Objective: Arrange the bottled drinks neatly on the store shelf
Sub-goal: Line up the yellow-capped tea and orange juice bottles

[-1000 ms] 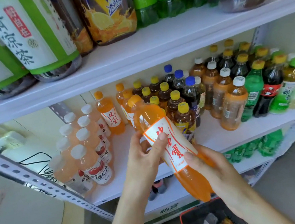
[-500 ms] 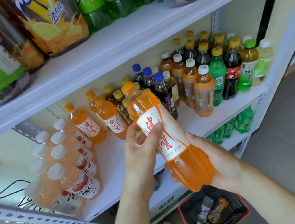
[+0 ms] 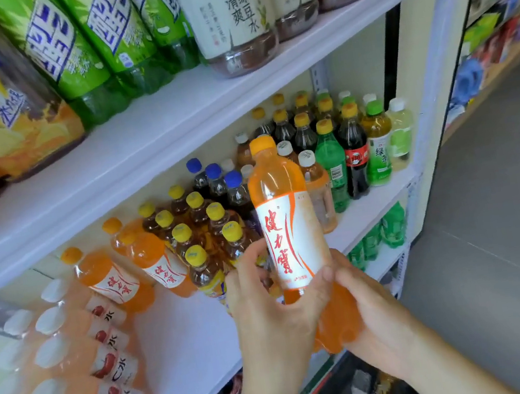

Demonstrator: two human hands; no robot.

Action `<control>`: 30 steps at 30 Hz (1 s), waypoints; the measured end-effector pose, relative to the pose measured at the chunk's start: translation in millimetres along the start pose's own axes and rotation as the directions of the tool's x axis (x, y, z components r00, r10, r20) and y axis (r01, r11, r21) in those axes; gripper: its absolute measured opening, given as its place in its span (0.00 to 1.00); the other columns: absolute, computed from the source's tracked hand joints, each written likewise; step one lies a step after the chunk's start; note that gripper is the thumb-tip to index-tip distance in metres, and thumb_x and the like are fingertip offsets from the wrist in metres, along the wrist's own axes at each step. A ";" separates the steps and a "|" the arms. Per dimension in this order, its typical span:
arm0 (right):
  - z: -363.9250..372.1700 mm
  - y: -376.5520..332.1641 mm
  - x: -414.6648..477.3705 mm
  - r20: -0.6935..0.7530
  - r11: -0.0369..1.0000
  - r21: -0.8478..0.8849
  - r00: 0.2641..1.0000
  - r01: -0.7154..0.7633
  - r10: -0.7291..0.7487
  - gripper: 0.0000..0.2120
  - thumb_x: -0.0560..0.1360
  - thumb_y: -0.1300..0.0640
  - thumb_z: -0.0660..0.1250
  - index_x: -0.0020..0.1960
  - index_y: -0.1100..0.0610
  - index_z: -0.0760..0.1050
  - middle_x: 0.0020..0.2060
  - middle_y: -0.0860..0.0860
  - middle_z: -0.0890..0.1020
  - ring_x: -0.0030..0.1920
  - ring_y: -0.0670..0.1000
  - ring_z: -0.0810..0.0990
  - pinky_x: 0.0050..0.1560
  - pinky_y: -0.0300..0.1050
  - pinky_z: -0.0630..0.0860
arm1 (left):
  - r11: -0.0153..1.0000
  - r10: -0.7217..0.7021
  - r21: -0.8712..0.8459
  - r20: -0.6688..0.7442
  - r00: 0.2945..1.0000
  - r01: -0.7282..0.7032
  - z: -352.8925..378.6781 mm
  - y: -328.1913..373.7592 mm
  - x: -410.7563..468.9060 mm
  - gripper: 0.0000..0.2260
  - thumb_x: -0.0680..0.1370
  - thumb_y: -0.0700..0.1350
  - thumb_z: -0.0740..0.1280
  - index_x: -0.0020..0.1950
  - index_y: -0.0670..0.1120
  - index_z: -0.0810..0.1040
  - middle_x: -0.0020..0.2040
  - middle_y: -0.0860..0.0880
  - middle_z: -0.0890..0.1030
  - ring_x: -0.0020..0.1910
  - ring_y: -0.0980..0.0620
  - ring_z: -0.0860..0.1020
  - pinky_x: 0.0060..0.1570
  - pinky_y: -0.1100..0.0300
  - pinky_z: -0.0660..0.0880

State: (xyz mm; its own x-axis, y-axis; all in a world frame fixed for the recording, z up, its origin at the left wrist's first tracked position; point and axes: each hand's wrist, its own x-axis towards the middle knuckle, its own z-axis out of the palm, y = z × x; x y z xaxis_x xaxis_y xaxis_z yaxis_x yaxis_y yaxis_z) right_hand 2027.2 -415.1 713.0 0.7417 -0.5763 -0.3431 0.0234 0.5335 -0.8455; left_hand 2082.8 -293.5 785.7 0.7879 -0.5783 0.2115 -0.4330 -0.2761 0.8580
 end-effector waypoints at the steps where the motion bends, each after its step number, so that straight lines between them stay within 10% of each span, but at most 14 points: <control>1: -0.7 -2.3 -13.7 0.095 0.998 0.050 0.994 0.043 -0.047 0.17 0.78 0.67 0.64 0.66 0.66 0.70 0.62 0.67 0.76 0.62 0.56 0.79 0.47 0.35 0.72 | 1.000 0.009 0.000 0.027 1.000 -0.009 1.8 0.4 1.0 0.36 0.60 0.73 0.69 0.64 0.62 0.68 0.49 0.54 0.72 0.49 0.59 0.72 0.42 0.69 0.70; 4: 1.0 -16.8 -36.3 0.225 0.931 0.365 0.970 0.000 -0.088 0.23 0.67 0.53 0.79 0.58 0.56 0.76 0.55 0.63 0.82 0.50 0.55 0.85 0.39 0.47 0.80 | 0.995 0.010 -0.097 0.198 0.980 0.009 6.2 0.8 4.7 0.36 0.60 0.69 0.74 0.66 0.65 0.68 0.51 0.57 0.79 0.51 0.57 0.77 0.45 0.63 0.76; 9: -13.0 -34.6 -45.2 0.170 0.910 0.409 0.975 0.063 -0.144 0.22 0.65 0.51 0.76 0.55 0.58 0.74 0.52 0.61 0.84 0.49 0.58 0.83 0.40 0.50 0.79 | 0.950 -0.093 -0.269 0.234 0.968 0.157 10.1 -1.8 7.2 0.36 0.58 0.57 0.78 0.63 0.58 0.70 0.49 0.53 0.84 0.49 0.52 0.83 0.48 0.51 0.82; 15: -27.1 -67.1 -31.5 0.189 0.935 0.314 0.955 0.164 -0.231 0.25 0.68 0.48 0.71 0.63 0.54 0.78 0.51 0.57 0.81 0.50 0.55 0.80 0.50 0.46 0.77 | 0.519 -0.194 -0.590 0.624 0.757 0.619 11.0 -15.1 0.7 0.36 0.58 0.55 0.78 0.63 0.40 0.79 0.56 0.31 0.80 0.47 0.37 0.81 0.48 0.43 0.78; 18: -28.3 -79.3 -26.1 0.261 0.941 0.306 0.938 0.144 -0.229 0.28 0.70 0.51 0.71 0.68 0.57 0.73 0.57 0.60 0.79 0.56 0.59 0.79 0.57 0.54 0.77 | 0.354 -0.118 -0.548 0.778 0.617 0.758 -4.0 -19.0 -20.5 0.25 0.72 0.51 0.69 0.64 0.37 0.78 0.60 0.29 0.77 0.36 0.50 0.84 0.45 0.53 0.76; 20: -27.9 -81.4 -23.7 0.238 0.949 0.271 0.944 0.159 -0.226 0.28 0.68 0.52 0.73 0.67 0.56 0.74 0.54 0.58 0.82 0.54 0.59 0.81 0.52 0.53 0.80 | 0.509 -0.135 -0.416 0.826 0.547 0.754 4.8 -24.3 -19.3 0.23 0.71 0.51 0.71 0.61 0.39 0.81 0.59 0.32 0.79 0.37 0.52 0.85 0.43 0.55 0.78; 25: -17.3 -76.4 -24.3 0.082 0.956 0.165 0.962 0.244 -0.259 0.27 0.64 0.55 0.78 0.61 0.52 0.78 0.49 0.58 0.85 0.49 0.56 0.85 0.44 0.50 0.81 | 0.787 -0.153 -0.397 0.616 0.773 0.473 5.7 -32.0 -4.3 0.36 0.58 0.61 0.82 0.63 0.52 0.78 0.54 0.48 0.85 0.46 0.53 0.84 0.36 0.63 0.78; 30: -1.0 -72.1 -25.6 0.004 0.948 -0.003 0.948 0.318 -0.318 0.33 0.60 0.51 0.78 0.64 0.51 0.75 0.50 0.54 0.86 0.51 0.54 0.85 0.51 0.52 0.81 | 0.960 -0.094 -0.205 0.399 0.912 0.189 15.9 -29.9 -10.9 0.26 0.66 0.50 0.81 0.60 0.52 0.75 0.48 0.55 0.84 0.44 0.58 0.83 0.38 0.68 0.77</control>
State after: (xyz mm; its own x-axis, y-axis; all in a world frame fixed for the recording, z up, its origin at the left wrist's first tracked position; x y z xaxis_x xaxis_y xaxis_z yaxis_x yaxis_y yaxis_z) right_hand 2005.8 -439.4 782.3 0.6988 -0.7132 -0.0546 0.2562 0.3208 -0.9118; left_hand 2080.2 -291.1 750.2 0.5845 -0.8079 -0.0746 -0.1771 -0.2167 0.9600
